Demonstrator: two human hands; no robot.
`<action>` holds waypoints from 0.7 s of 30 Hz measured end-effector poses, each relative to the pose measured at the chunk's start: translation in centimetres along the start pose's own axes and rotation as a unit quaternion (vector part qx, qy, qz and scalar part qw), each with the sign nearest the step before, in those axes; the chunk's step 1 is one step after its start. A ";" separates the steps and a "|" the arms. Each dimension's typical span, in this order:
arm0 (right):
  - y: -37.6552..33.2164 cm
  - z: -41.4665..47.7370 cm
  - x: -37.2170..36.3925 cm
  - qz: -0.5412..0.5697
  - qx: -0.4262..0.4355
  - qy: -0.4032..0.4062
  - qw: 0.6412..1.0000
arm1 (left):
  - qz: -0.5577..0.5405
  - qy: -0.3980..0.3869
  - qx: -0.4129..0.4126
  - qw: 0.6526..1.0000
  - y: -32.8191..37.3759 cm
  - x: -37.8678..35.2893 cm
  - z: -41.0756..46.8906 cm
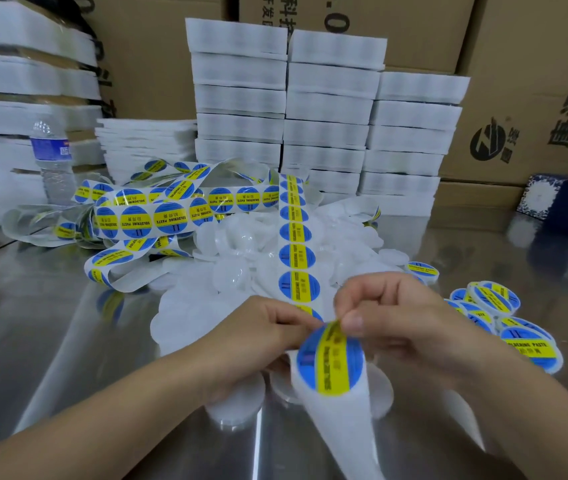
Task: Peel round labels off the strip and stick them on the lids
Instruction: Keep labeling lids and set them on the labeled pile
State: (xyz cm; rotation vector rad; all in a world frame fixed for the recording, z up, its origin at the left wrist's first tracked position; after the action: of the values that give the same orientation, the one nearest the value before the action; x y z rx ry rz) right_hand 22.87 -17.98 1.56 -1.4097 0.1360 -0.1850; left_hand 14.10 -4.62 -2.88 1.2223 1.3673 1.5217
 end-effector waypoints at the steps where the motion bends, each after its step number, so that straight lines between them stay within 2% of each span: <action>1: -0.2 0.0 0.3 0.034 0.013 0.021 0.999 | 0.014 -0.026 -0.005 1.000 0.1 -0.2 -0.2; 3: -0.5 0.1 1.0 0.084 0.044 0.052 0.994 | 0.042 -0.054 -0.015 0.998 0.2 -0.4 -0.5; 6: -0.7 0.4 1.9 0.155 0.085 0.082 0.981 | 0.029 -0.056 -0.018 0.998 0.5 -0.2 -0.4; 10: -0.9 0.7 3.1 0.231 0.091 0.169 0.954 | 0.074 -0.061 -0.014 0.995 0.2 0.3 0.0; 13: -1.1 0.8 3.8 0.252 0.094 0.227 0.936 | 0.059 -0.064 -0.027 0.996 0.3 0.2 -0.2; 15: -1.1 0.8 4.3 0.256 0.098 0.260 0.926 | 0.016 -0.018 -0.052 0.998 0.6 0.3 -0.2; 18: -0.8 0.8 5.0 0.257 0.093 0.320 0.907 | -0.053 0.094 -0.089 0.990 0.9 0.8 -0.1; 21: -0.3 0.7 5.8 0.230 0.065 0.391 0.889 | -0.091 0.174 -0.080 0.977 1.2 1.4 0.0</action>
State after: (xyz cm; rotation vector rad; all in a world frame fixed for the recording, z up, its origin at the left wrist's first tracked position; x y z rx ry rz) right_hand 28.66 -18.60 2.02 -1.0618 1.0968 -0.3517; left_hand 13.76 -3.47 -1.41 0.7326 1.4967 1.7305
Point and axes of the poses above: each hand's wrist, its own z-axis towards the middle knuckle, its own x-axis out of the back of the hand, y = z × x, the point moved 2 cm from there along z, towards the middle knuckle
